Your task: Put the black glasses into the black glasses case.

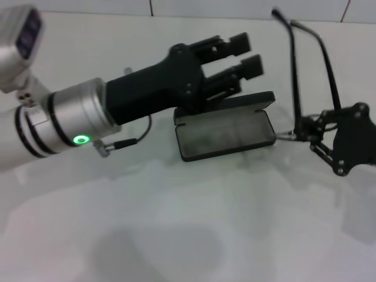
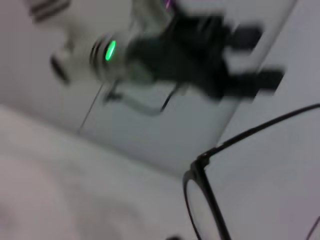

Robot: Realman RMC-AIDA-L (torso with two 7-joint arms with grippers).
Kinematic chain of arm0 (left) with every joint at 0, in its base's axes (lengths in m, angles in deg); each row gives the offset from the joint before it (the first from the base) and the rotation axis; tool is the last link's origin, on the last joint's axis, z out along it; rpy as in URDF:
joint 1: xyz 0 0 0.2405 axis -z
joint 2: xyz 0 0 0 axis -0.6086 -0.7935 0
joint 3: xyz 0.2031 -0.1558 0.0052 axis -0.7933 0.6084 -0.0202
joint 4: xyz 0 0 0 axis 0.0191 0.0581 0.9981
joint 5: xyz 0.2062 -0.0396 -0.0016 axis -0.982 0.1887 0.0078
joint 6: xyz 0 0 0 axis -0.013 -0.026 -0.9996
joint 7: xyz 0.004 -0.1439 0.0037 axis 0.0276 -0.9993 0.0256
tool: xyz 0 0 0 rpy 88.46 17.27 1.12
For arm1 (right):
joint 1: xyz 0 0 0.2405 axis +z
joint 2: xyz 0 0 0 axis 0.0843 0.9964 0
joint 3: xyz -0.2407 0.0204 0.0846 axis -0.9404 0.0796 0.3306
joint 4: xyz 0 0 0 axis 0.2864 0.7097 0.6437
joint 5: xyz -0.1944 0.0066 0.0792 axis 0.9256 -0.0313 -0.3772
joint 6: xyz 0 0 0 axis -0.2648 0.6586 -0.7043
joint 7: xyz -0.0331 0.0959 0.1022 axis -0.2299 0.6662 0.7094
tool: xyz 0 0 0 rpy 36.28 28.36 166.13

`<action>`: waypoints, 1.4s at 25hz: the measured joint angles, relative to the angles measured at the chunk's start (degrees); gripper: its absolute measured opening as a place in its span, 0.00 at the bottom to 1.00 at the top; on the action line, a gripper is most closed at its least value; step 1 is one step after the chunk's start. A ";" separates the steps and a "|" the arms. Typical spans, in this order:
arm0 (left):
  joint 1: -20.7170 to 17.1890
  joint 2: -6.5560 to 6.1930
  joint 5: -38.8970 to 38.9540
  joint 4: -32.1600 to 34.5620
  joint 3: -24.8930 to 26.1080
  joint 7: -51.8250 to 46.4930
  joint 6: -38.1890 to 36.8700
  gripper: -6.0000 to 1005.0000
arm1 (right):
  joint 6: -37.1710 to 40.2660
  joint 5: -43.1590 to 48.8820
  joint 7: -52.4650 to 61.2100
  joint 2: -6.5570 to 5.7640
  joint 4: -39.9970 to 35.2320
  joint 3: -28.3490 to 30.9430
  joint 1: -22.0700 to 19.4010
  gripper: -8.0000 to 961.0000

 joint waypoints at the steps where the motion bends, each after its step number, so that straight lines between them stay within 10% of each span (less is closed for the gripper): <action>1: 0.96 0.03 -0.28 -0.91 -0.03 -0.44 0.30 0.50 | 1.12 -1.90 -1.82 -0.02 1.89 0.13 0.35 0.12; 35: 10.72 0.03 -9.75 -4.72 -0.93 -14.57 4.70 0.50 | 3.76 -6.19 -3.78 0.24 11.53 -0.85 5.90 0.13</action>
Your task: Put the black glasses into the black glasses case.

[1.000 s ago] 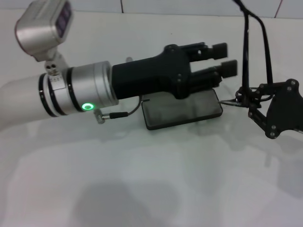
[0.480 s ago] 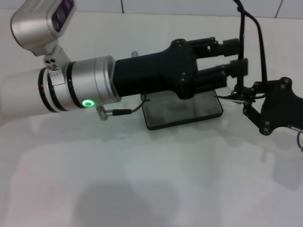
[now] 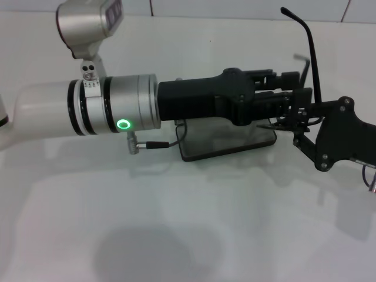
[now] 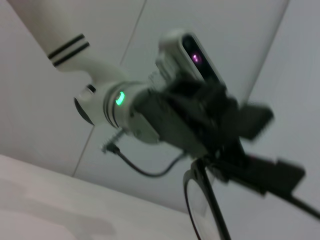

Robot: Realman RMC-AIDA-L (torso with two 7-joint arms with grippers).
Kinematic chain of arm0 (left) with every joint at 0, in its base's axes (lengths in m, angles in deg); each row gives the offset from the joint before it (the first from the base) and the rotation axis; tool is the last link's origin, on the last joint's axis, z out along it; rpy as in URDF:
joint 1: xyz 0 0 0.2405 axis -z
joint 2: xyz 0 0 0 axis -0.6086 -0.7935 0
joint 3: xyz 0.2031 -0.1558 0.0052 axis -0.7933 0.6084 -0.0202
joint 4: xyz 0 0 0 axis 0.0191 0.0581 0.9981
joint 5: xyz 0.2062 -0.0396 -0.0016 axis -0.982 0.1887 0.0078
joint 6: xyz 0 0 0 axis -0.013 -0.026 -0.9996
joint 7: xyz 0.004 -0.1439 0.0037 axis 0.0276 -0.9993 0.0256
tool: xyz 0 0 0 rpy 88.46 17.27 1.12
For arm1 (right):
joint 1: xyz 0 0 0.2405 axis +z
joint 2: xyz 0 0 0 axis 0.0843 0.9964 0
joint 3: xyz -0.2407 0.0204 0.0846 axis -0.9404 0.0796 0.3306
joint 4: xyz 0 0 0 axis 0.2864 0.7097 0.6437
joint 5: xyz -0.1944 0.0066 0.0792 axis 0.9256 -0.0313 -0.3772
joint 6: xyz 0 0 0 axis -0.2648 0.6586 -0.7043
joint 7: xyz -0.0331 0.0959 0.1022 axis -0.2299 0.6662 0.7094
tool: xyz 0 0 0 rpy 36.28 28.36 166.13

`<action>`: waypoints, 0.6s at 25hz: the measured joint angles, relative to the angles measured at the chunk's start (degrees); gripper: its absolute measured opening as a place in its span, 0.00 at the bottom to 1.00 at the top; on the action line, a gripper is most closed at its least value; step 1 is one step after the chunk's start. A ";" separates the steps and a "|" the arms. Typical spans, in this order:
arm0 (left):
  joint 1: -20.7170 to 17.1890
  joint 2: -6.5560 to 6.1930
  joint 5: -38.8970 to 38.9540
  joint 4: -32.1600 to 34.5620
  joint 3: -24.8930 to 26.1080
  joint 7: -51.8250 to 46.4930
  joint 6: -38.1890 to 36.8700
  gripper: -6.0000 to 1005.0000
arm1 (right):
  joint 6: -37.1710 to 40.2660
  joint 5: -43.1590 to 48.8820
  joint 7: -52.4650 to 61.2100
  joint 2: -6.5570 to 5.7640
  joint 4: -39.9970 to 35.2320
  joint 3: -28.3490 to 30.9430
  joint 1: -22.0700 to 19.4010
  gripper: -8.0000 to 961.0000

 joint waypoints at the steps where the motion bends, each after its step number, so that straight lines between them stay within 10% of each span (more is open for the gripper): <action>1: 0.00 -0.03 -0.38 -0.05 0.06 -0.81 0.33 0.50 | 0.74 -0.08 -0.48 0.00 0.12 0.00 -0.02 0.13; 15: -0.85 -1.27 -5.34 0.14 3.10 -2.61 1.76 0.50 | 12.88 2.63 -1.72 -1.15 0.30 0.40 -1.17 0.13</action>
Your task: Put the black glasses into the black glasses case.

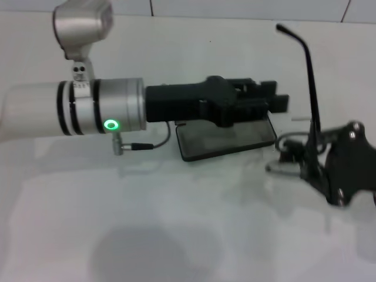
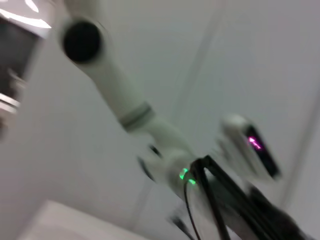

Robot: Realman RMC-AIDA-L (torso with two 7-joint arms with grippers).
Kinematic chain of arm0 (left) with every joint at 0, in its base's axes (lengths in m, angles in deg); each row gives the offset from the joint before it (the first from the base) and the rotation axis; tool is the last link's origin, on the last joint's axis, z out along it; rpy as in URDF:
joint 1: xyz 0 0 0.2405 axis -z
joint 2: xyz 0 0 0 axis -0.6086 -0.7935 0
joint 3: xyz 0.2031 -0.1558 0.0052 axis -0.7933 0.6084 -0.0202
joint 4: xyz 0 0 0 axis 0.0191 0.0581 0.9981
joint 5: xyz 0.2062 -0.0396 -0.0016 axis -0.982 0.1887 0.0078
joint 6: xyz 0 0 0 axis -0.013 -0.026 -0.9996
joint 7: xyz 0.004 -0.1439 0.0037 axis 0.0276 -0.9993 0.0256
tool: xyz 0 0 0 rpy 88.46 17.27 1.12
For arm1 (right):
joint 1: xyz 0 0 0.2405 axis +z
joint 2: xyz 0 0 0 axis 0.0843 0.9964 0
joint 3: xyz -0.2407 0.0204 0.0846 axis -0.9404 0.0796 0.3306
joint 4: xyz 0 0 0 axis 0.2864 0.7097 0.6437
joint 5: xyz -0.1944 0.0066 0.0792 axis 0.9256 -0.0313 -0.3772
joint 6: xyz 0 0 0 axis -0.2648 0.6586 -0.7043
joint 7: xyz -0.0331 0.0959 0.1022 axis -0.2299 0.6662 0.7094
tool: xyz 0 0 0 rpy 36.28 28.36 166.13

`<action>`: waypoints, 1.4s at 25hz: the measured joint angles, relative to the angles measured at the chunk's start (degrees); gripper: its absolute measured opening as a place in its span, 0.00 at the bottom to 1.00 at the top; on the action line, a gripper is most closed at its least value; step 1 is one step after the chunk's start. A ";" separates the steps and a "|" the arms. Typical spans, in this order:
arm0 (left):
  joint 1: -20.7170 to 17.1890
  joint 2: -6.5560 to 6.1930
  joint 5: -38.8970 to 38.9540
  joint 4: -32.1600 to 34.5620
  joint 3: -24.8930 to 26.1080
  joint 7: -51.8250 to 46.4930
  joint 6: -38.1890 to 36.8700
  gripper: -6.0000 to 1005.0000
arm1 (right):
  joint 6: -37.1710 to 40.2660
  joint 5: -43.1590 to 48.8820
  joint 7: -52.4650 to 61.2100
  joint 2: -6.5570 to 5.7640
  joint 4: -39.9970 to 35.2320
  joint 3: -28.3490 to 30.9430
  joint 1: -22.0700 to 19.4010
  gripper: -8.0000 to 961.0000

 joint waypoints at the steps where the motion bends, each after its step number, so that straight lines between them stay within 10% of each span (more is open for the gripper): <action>1: -0.29 -0.11 -0.19 -0.08 0.44 0.07 0.75 0.50 | 2.01 1.05 -0.01 -0.10 -0.23 0.07 0.00 0.13; 19: 0.42 2.12 2.07 -0.18 0.45 12.92 3.50 0.50 | 6.05 4.26 8.78 0.67 12.53 0.26 10.06 0.13; 35: -0.50 1.84 2.45 -0.42 -1.06 19.94 0.66 0.50 | -0.58 4.20 13.24 0.19 12.86 3.22 9.13 0.13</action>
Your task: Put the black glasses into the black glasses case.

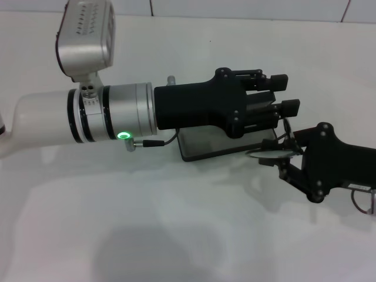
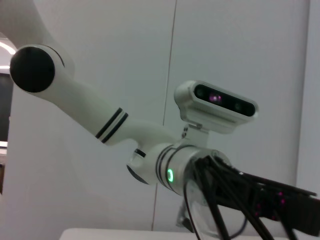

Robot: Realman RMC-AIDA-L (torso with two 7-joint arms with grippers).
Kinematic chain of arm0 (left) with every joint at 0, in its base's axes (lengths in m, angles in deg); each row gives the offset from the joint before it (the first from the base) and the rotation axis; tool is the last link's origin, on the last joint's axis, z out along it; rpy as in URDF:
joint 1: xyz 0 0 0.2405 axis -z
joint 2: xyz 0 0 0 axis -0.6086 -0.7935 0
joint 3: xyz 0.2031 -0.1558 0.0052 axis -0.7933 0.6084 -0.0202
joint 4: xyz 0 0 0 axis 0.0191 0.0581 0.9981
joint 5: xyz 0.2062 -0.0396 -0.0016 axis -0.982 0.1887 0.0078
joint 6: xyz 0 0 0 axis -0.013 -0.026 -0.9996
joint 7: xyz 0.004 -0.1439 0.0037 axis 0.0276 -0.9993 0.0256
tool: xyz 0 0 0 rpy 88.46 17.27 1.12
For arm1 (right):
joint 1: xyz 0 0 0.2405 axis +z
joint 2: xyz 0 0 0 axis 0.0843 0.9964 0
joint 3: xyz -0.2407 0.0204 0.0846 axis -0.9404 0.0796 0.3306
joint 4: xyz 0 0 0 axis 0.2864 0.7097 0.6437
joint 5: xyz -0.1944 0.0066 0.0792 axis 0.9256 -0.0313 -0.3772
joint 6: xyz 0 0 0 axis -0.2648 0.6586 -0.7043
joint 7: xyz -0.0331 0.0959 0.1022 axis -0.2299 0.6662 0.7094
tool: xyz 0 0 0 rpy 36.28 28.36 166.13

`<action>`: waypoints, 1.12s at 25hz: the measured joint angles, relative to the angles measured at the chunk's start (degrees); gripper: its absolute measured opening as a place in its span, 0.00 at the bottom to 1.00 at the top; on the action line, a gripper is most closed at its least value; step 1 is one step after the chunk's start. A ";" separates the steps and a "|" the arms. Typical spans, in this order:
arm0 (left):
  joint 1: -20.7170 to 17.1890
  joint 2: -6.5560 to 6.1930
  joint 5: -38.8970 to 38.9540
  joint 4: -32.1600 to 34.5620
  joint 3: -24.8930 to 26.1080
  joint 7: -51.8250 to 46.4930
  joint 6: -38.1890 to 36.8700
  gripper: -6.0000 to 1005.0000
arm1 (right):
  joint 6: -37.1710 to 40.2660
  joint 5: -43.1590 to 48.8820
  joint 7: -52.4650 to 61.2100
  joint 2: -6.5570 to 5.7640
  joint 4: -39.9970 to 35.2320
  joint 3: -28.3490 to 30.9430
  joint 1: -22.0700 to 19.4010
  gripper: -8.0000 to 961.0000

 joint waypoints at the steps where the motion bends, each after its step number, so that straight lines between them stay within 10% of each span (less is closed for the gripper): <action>1: 0.02 -0.02 -0.19 0.00 -0.02 0.00 0.03 0.50 | -0.24 -0.06 0.27 -0.17 -0.01 0.13 -0.07 0.13; 16: -0.87 -0.09 0.02 -0.04 2.97 0.87 2.98 0.50 | -3.15 4.47 0.07 -0.77 -1.82 1.39 -0.68 0.14; 28: -4.37 -0.63 1.03 0.35 9.51 0.45 3.79 0.50 | -32.06 0.81 -0.63 1.16 -24.02 -14.85 -8.36 0.14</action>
